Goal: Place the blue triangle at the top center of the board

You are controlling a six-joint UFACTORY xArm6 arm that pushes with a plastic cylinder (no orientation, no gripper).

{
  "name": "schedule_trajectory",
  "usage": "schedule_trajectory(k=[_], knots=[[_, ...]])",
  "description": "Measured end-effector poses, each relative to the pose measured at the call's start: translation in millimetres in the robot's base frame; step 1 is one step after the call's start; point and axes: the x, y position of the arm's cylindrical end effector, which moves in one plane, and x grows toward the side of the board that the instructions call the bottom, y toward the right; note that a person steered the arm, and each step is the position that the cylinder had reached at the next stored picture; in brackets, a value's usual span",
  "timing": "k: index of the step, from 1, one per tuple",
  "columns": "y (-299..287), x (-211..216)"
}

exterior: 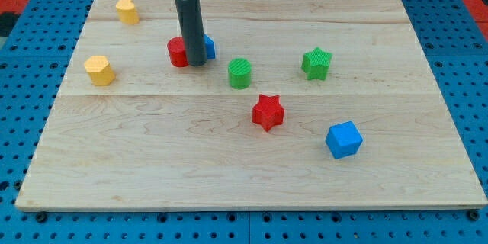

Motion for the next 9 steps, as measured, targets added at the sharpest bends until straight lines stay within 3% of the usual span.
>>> schedule_trajectory(k=[2, 4, 8, 9], knots=[[12.3, -59.3], [-59.2, -98.0], [62.7, -118.8], [66.4, -142.8]])
